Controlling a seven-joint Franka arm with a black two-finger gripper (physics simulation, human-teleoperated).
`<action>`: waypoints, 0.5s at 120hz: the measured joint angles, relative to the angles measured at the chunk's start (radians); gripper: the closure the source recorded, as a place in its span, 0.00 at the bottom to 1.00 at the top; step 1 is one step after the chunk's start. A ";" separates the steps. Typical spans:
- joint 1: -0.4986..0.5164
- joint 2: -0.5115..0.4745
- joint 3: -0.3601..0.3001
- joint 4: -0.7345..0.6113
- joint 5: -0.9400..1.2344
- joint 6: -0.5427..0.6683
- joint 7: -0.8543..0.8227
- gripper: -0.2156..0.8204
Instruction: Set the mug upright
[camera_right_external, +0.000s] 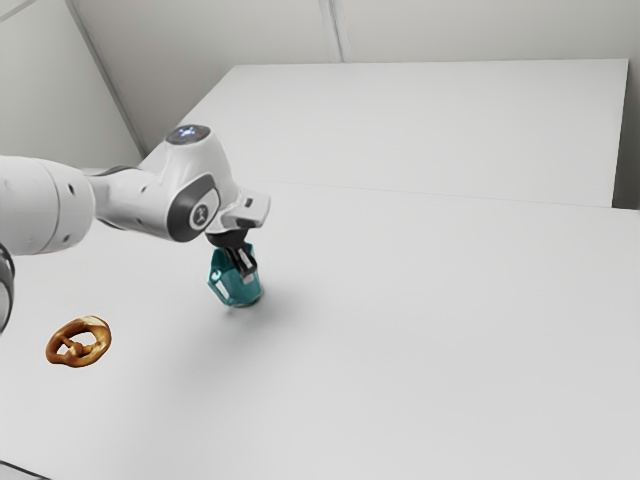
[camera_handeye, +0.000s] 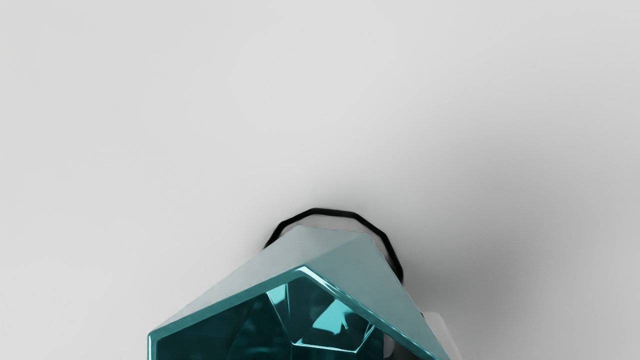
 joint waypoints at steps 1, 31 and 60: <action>0.000 0.001 0.000 0.000 0.000 0.000 -0.001 0.97; -0.005 0.005 0.000 0.000 0.001 0.006 -0.021 0.95; -0.006 0.008 0.000 0.002 -0.004 0.009 -0.027 0.86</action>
